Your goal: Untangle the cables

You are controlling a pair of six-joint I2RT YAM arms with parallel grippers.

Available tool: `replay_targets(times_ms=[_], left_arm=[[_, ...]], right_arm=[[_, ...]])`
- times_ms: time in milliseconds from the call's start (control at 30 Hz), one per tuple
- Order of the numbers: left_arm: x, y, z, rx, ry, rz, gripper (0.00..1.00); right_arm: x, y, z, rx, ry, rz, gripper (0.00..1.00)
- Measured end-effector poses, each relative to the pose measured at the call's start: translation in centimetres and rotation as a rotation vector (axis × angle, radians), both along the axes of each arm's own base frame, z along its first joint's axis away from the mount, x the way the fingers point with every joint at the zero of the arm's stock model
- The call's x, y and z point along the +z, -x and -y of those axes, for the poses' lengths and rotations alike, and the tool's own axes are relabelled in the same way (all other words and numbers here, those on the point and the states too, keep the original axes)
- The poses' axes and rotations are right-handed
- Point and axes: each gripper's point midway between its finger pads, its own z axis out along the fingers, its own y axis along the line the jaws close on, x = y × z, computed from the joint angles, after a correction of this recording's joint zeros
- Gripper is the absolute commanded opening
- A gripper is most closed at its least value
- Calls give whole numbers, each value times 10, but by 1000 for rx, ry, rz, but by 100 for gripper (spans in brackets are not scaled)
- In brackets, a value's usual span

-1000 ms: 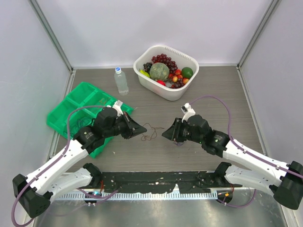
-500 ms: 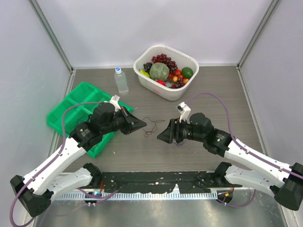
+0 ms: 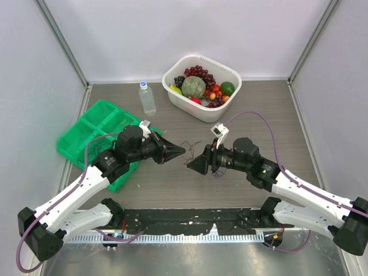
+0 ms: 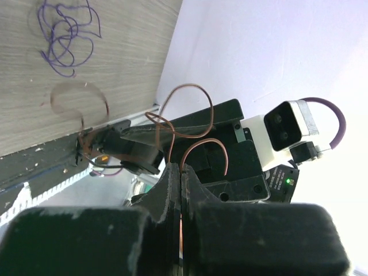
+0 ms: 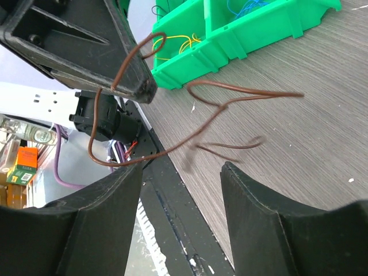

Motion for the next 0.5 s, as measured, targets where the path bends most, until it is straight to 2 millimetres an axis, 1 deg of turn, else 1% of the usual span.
replay_targets(times_ms=[100,300,400,500], left_arm=[[-2,2,4,-9,39,-33,0],[9,4,8,-24,91,-38,0],[12,4,9,-23,104,-40,0],[14,3,9,-22,108,-40,0]], right_arm=[[0,1,0,23,5,32,63],[3,3,-1,53,5,87,63],[-1,-5,3,1,24,99,63],[-8,-12,14,-73,30,103,63]])
